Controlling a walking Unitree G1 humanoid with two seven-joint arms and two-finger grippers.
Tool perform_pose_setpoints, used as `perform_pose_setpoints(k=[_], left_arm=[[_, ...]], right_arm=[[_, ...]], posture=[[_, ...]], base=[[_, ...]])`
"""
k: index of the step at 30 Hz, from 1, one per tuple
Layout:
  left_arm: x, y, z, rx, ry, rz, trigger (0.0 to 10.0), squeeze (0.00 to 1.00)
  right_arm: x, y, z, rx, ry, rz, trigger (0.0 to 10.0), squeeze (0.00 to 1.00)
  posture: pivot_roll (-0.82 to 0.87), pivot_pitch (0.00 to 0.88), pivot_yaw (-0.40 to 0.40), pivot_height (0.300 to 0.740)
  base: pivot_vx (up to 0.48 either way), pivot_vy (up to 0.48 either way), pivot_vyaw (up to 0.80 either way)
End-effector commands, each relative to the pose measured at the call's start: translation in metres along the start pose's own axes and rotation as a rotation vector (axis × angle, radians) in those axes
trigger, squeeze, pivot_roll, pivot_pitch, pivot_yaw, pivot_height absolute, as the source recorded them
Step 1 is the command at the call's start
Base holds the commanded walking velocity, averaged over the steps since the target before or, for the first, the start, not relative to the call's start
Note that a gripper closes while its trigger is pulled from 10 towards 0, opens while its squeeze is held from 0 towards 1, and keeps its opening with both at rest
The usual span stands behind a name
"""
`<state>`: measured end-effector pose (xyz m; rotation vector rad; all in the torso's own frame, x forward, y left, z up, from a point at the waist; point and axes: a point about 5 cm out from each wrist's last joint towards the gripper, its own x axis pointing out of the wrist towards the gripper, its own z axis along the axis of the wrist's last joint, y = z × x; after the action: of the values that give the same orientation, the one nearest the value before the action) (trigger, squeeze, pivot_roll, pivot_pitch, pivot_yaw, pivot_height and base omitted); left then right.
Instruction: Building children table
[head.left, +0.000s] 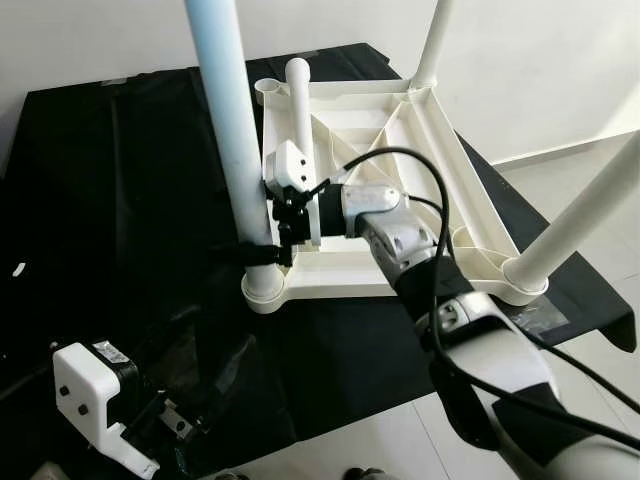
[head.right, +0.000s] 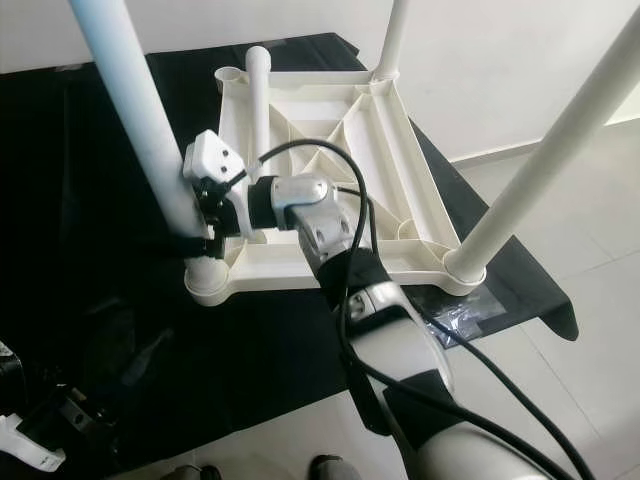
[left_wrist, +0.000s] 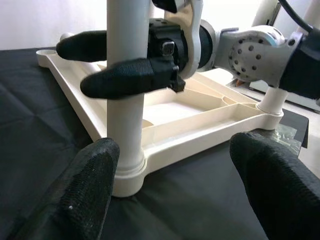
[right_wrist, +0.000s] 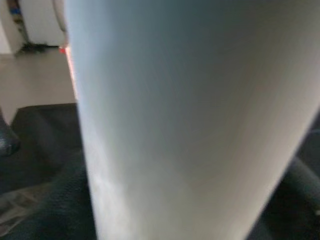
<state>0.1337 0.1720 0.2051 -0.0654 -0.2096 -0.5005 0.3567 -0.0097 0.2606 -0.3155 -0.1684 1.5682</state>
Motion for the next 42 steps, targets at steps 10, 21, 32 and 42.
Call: perform_pose_setpoints(k=[10,21,32,42], left_arm=[[-0.003,-0.003,0.001,0.002,0.007,-0.001,10.0,0.00],[-0.004,-0.002,-0.003,0.001,0.010,-0.007,10.0,0.00],[0.005,0.001,-0.004,0.003,-0.005,-0.044,10.0,0.00],[0.005,0.002,-0.003,0.011,-0.004,-0.040,10.0,0.00]], right_arm=[[-0.003,-0.004,-0.002,0.022,-0.048,0.046,0.0,0.00],[-0.013,0.005,-0.035,0.038,-0.024,-0.577,0.0,0.00],[0.023,0.066,-0.049,0.023,0.009,-0.658,0.0,0.00],[0.017,0.056,-0.031,0.052,-0.048,-0.409,10.0,1.00]], posture=[[0.13,0.227,-0.065,0.740],[0.11,0.209,-0.069,0.740],[0.10,0.176,-0.036,0.740],[0.10,0.184,-0.031,0.740]], base=[[0.000,0.000,0.00],[0.000,0.000,0.00],[0.000,0.000,0.00],[0.000,0.000,0.00]])
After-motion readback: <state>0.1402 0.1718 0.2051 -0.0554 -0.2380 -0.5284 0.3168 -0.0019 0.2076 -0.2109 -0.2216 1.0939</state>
